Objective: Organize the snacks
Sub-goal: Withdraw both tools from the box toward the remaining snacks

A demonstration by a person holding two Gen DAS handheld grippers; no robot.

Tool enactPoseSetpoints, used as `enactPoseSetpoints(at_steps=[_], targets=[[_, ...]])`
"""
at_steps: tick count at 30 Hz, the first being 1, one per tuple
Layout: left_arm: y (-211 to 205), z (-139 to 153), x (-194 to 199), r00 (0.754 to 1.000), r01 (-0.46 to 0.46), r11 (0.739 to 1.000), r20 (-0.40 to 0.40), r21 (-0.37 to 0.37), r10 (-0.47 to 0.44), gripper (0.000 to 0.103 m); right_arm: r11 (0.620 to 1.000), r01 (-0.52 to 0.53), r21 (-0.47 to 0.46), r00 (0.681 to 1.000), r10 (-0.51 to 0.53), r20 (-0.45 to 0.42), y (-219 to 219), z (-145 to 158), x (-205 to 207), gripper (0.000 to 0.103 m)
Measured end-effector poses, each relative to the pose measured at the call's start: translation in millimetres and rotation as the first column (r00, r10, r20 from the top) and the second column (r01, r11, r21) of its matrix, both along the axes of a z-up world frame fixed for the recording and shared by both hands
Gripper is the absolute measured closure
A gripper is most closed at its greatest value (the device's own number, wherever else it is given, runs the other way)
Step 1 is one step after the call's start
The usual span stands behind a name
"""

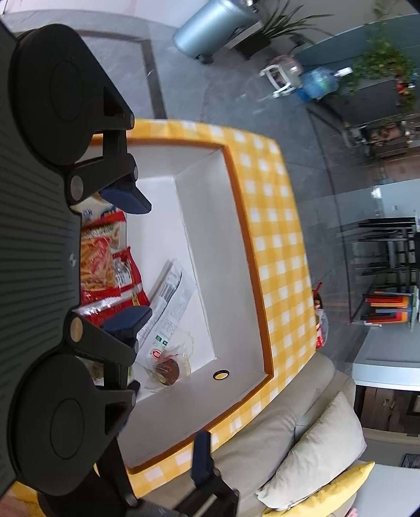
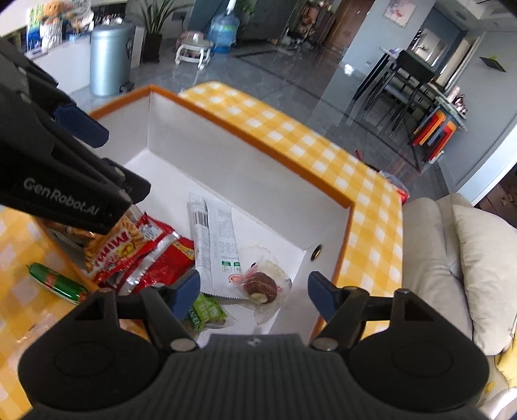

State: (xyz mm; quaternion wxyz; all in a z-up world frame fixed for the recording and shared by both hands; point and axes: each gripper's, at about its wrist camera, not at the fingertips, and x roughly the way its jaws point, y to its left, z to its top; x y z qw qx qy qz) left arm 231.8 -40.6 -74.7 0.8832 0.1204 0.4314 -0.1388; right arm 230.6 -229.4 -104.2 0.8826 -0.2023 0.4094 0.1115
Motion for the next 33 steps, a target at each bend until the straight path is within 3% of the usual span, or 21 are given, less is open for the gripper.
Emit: enactPoseSetpoints(at_steps=[7,11,16,23,26,33], targets=[[14,14,-32,0.999,-0.003,0.997,0.054,-0.076,0.007,0.025,0.994,0.052,0.101,0.994,-0.061,0.087,-11,28,-36,0.021],[14,19,-54,0.998,0.047,0.996,0.048,-0.079,-0.043,0.025,0.984,0.076,0.164,0.987,-0.097,0.129,-18,41,-60,0.018],[12,26,-87,0.994,0.059,0.995,0.099,-0.079,-0.052,0.025,0.958,0.125,0.257,0.978,-0.163,0.133,-26,49,-91,0.012],[16,29,-132,0.990,0.053,0.986,0.137,-0.155,-0.032,0.025,0.927,0.188,0.323,0.960,-0.244,0.139,-38,42,-142,0.010],[16,28,-151,0.988,0.049,0.988,0.151,-0.150,-0.026,0.025,0.915,0.192,0.355,0.962,-0.247,0.116,-44,35,-160,0.010],[26,13,-175,0.998,-0.003,0.985,0.065,-0.173,0.015,0.025,0.898,0.222,0.381,0.963,-0.262,0.056,-58,15,-192,0.010]])
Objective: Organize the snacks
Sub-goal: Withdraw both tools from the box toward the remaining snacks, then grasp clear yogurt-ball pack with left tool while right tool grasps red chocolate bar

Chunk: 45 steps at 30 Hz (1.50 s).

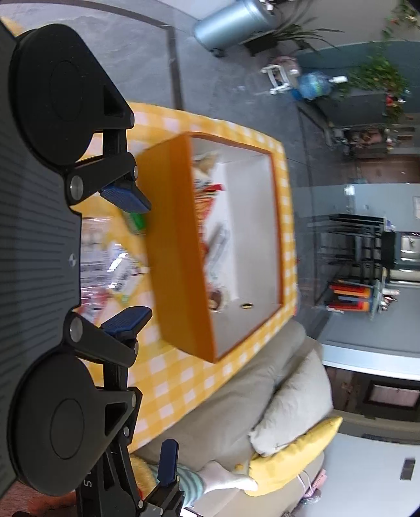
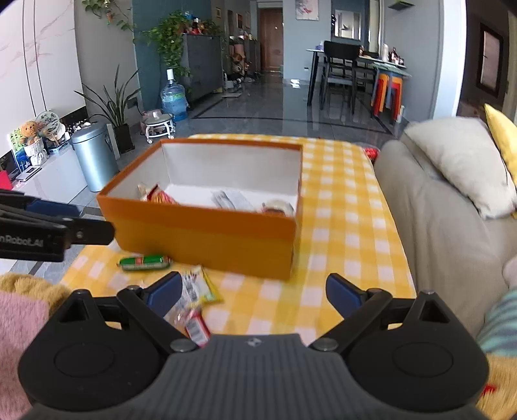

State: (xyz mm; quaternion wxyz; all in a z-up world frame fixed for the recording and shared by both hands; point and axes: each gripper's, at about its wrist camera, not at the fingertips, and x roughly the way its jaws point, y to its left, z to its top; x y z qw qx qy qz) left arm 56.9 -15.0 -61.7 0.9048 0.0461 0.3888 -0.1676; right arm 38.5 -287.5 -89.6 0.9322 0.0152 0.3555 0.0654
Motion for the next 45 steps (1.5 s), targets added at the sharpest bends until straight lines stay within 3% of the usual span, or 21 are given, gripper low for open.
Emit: enactPoseSetpoints(at_steps=[5,6,7,9,15,17,24,28,32,34,39,41,45], targets=[[4,-20,-5,0.991,-0.049,0.997,-0.126,-0.051,0.042,0.028,1.000,-0.004,-0.014,1.000,0.003,-0.030,-2,-24,-14,0.014],[4,-24,-5,0.989,-0.054,0.997,-0.141,-0.053,0.046,0.029,1.000,-0.005,-0.026,0.999,0.004,-0.041,-1,-29,-15,0.021],[2,-29,-5,0.987,-0.048,0.998,-0.154,-0.044,0.041,0.031,0.999,-0.009,-0.040,0.998,0.007,-0.057,0,-35,-16,0.029],[-2,-37,-5,0.984,-0.027,0.999,-0.177,-0.020,0.023,0.032,0.999,-0.026,-0.046,0.995,0.021,-0.100,2,-47,-17,0.035],[-7,-51,7,0.972,0.049,0.998,-0.232,0.040,-0.039,0.032,0.997,-0.075,-0.015,0.986,0.072,-0.153,9,-63,-10,0.036],[-8,-55,15,0.968,0.089,0.993,-0.242,0.072,-0.069,0.027,0.993,-0.114,-0.007,0.979,0.111,-0.169,15,-69,-4,0.036],[-3,-86,37,0.933,0.155,0.976,-0.348,0.154,-0.093,0.024,0.983,-0.182,-0.014,0.963,0.175,-0.203,36,-88,11,0.042],[6,-106,48,0.913,0.095,0.986,-0.407,0.137,-0.032,0.024,0.981,-0.194,-0.003,0.956,0.188,-0.226,39,-101,20,0.050],[4,-116,50,0.910,0.092,0.986,-0.413,0.142,-0.025,0.024,0.982,-0.189,0.026,0.946,0.189,-0.262,37,-110,27,0.057],[2,-120,49,0.914,0.087,0.986,-0.405,0.141,-0.023,0.026,0.981,-0.189,0.045,0.940,0.194,-0.281,36,-114,30,0.068],[-7,-121,42,0.918,0.117,0.981,-0.394,0.155,-0.047,0.041,0.984,-0.170,0.055,0.937,0.179,-0.300,32,-113,27,0.074],[-11,-119,38,0.907,0.141,0.982,-0.413,0.122,-0.078,0.047,0.989,-0.132,0.060,0.937,0.144,-0.317,27,-113,26,0.074],[-20,-116,32,0.880,0.167,0.986,-0.455,0.022,-0.139,0.049,0.997,-0.034,0.068,0.934,0.056,-0.352,10,-113,25,0.075]])
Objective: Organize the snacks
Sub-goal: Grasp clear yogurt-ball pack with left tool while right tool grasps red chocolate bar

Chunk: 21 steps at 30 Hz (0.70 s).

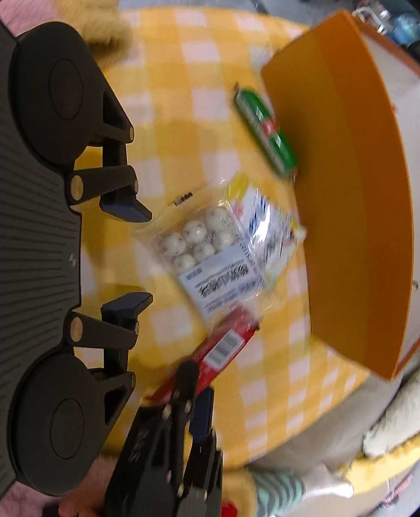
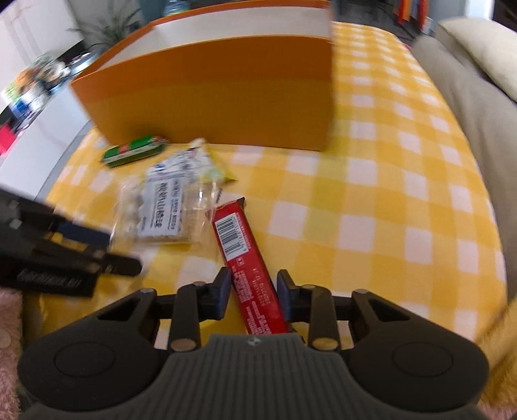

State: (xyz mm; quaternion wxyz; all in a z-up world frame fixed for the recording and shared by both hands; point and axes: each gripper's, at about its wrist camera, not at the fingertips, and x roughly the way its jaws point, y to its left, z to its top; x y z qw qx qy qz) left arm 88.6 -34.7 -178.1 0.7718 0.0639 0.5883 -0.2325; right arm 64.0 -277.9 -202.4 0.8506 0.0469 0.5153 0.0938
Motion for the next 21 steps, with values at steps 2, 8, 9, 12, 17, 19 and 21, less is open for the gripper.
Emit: enactPoseSetpoints(at_steps=[2,8,9,12,17,19,21], targets=[[-9,0,-5,0.999,0.033,0.999,-0.021,-0.041,-0.034,0.049,0.999,0.045,-0.007,0.999,-0.045,-0.010,-7,0,-2,0.075],[-35,2,-17,0.993,0.120,0.991,0.002,-0.055,-0.120,0.045,0.993,0.109,0.040,0.993,-0.107,-0.053,-21,0,-8,0.074],[-37,5,-18,0.991,0.132,0.990,0.024,-0.038,-0.132,0.042,0.993,0.114,0.043,0.993,-0.112,-0.049,-22,1,-8,0.074],[-32,13,-16,0.988,0.133,0.991,0.083,-0.023,-0.130,0.029,0.990,0.130,0.049,0.991,-0.128,-0.031,-25,4,-8,0.073],[-35,17,-5,0.972,0.182,0.983,0.154,-0.011,-0.179,0.024,0.993,0.114,0.038,0.993,-0.114,0.010,-24,6,0,0.069],[-41,14,-2,0.958,0.224,0.974,0.180,0.010,-0.222,0.023,0.995,0.099,0.029,0.994,-0.100,0.034,-24,6,3,0.069],[-46,10,-1,0.945,0.262,0.964,0.194,0.034,-0.264,0.023,0.995,0.090,0.040,0.995,-0.092,0.046,-25,6,6,0.069]])
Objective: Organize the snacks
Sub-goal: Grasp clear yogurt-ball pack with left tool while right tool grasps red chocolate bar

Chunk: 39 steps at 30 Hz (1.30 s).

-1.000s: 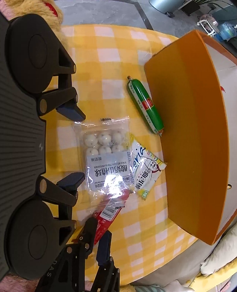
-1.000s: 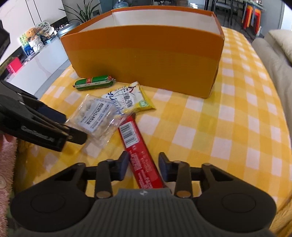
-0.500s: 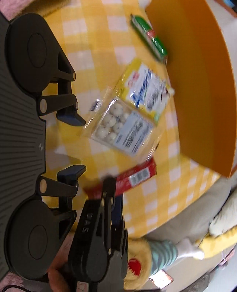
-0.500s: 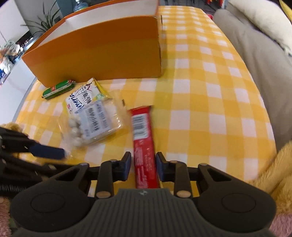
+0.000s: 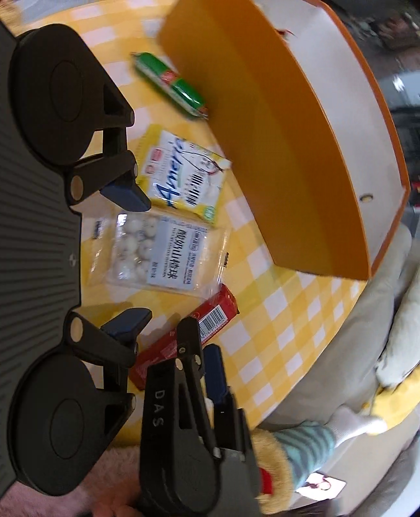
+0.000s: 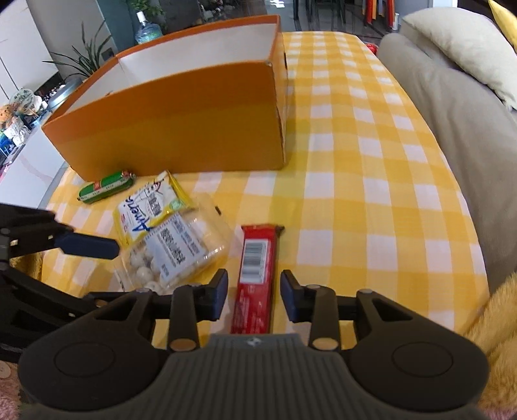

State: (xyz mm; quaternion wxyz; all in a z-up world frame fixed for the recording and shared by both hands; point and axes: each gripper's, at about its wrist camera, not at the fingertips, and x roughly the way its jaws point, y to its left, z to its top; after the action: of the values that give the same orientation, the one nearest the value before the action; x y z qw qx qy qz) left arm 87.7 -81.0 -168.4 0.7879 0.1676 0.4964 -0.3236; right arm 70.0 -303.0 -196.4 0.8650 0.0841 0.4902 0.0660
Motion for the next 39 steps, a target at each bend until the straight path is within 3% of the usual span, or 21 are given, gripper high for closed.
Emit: enactPoseSetpoints(at_steps=[5,13,16,20,24,34,39], targets=[[-10,-9,3,0.997,0.054,0.997,0.058,0.047,-0.057,0.021,0.999,-0.017,0.029,1.000,0.017,0.003,-3,-4,6,0.070],[-11,-18,7,0.997,0.051,0.998,0.048,0.045,-0.053,0.031,0.999,-0.027,0.019,0.999,0.027,-0.019,-2,-12,12,0.070],[-17,-17,3,0.997,0.060,0.994,0.052,0.092,-0.065,0.033,0.999,-0.041,-0.008,0.999,0.041,-0.013,2,-12,12,0.071],[-12,-15,5,0.998,-0.048,0.989,-0.038,0.138,0.053,0.034,0.997,-0.064,-0.050,0.998,0.064,-0.009,7,-11,10,0.071],[-3,-15,2,0.988,-0.136,0.984,-0.059,0.119,0.143,0.031,0.992,-0.089,-0.092,0.996,0.089,-0.008,12,-11,8,0.070],[-9,-24,-9,0.994,-0.098,0.989,0.062,0.107,0.092,0.026,0.987,-0.103,-0.124,0.995,0.104,0.003,14,-13,7,0.069],[-7,-24,-9,0.994,-0.102,0.991,0.044,0.087,0.099,0.034,0.987,-0.101,-0.127,0.995,0.103,0.010,16,-12,4,0.069]])
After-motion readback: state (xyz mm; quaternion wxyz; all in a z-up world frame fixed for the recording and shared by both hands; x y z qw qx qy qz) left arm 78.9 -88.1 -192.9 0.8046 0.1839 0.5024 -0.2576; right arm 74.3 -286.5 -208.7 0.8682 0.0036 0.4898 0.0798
